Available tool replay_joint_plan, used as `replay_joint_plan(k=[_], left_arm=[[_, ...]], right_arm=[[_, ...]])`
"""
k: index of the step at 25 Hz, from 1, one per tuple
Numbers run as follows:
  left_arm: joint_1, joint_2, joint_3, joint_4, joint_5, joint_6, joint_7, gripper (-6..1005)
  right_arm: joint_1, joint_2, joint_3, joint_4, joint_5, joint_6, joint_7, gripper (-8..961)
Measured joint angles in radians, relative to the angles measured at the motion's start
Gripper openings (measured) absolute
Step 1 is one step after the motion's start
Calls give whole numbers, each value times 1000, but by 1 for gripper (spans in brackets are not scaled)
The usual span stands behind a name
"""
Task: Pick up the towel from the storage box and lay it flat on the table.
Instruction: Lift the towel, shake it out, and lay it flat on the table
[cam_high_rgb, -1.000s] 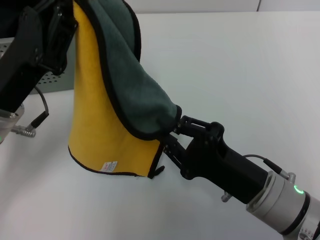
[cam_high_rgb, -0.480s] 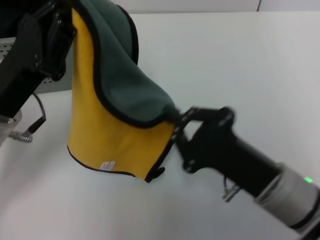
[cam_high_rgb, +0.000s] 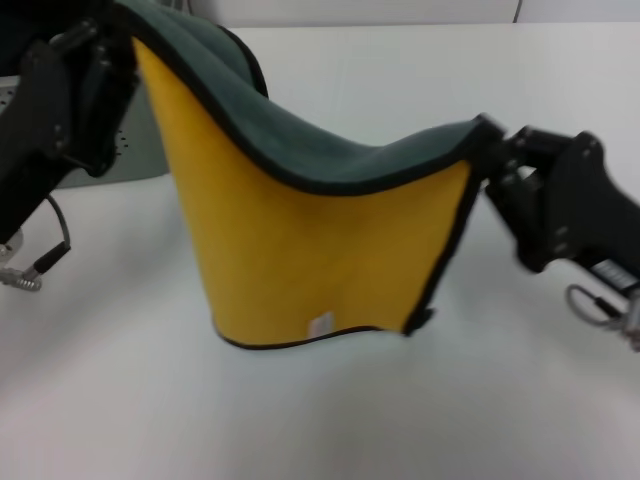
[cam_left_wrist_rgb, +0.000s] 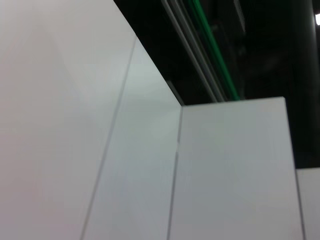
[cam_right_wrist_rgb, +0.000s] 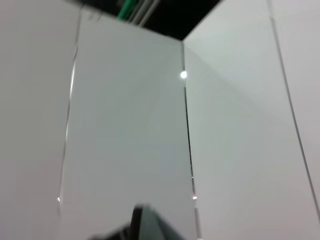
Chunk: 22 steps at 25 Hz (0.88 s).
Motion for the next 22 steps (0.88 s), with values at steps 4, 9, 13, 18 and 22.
replay_joint_plan(k=[4,9,13,18,22], left_arm=[[-24,13,-2,4,85,-1,2,26],[-24,55,-5,88,184,-4,-49,26],[-4,74,-8,170,238,-22,-105,26],[33,83,-14,308,302,-125,-245,26],[41,75,-65,397,379,-198,-355,27]], right_arm=[[98,-26,104,173,-64,-175,360,7],[167,-79,180,267,-77,-329,567,7],[184,-109,231,266,-78,-382,656,7],[194,-114,305,267,-80,-386,703,7],[208,-110,336,278,-121,-305,700,6]])
